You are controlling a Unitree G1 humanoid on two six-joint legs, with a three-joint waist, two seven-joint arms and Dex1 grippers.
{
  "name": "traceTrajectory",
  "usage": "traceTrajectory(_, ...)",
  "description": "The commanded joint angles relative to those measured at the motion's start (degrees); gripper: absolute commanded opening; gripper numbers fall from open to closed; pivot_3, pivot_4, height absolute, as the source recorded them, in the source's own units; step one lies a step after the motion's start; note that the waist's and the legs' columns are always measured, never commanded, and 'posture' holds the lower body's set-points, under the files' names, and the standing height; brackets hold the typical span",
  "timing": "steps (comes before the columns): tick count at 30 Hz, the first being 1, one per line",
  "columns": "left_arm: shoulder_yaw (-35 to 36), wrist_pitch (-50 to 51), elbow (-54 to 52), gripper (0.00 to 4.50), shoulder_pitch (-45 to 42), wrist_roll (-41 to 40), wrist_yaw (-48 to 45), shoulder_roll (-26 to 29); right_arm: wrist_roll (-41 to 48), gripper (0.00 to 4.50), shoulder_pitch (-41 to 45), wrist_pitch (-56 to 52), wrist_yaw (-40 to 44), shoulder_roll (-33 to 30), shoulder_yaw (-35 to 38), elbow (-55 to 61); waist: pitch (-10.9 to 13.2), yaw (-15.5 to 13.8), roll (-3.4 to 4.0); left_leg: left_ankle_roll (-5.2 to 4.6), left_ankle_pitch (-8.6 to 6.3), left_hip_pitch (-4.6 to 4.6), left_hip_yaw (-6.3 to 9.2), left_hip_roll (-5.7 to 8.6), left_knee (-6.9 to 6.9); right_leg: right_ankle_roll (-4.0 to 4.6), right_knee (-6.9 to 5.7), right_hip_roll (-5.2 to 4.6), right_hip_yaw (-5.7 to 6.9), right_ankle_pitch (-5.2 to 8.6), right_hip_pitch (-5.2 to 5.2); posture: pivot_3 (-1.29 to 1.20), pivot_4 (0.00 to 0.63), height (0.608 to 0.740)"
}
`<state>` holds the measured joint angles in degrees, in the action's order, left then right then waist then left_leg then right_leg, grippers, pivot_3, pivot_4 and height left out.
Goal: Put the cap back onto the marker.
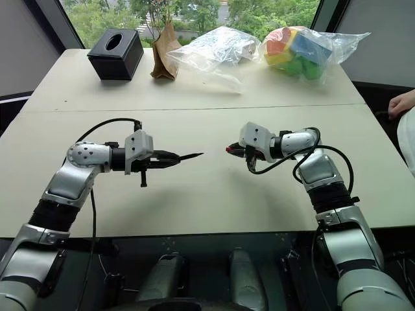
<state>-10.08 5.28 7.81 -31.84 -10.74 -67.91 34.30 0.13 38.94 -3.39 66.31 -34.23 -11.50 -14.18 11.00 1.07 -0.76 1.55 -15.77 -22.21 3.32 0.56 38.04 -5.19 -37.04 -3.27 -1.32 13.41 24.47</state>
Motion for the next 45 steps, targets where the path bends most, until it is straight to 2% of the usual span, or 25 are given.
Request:
traceTrajectory(1, 0.0, -2.0, 1.6, 0.00, -2.3, -0.5, -1.9, -0.4, 0.7, 0.07, -0.9, -3.6, 0.2, -0.3, -1.0, 8.1, 0.0, 0.0, 0.00, 0.00, 0.00, 0.00, 0.00, 0.00, 0.01, 0.00, 0.00, 0.00, 0.00, 0.00, 0.00, 0.00, 0.150, 0.740)
traceTrajectory(7, -0.4, -3.6, 3.7, 0.00, -3.8, 0.1, -3.1, -1.1, 0.6, 0.07, -2.0, -6.2, -0.6, -0.7, -1.8, 12.5, 0.0, -0.1, 0.00, 0.00, 0.00, -0.02, -0.01, 0.01, 0.02, 0.00, 0.00, -0.01, 0.00, 0.00, 0.00, 0.00, 0.150, 0.740)
traceTrajectory(26, -0.4, -5.0, 4.2, 0.00, -3.3, 1.6, -3.4, -1.0, 3.1, 0.07, -2.0, -11.5, 1.0, -0.8, -1.5, 16.6, 0.0, -0.1, 0.00, 0.00, 0.00, -0.02, 0.01, 0.00, 0.03, 0.00, 0.00, 0.00, 0.00, 0.00, 0.00, 0.00, 0.150, 0.740)
traceTrajectory(45, -0.8, -4.0, 2.4, 0.00, -2.9, 1.6, -2.7, -1.8, 3.2, 0.07, -1.0, -11.8, -0.4, 0.9, -3.2, 16.6, 0.0, -0.1, 0.00, 0.00, 0.00, -0.02, 0.01, 0.00, 0.03, 0.00, 0.00, 0.00, 0.00, 0.00, 0.00, 0.00, 0.150, 0.740)
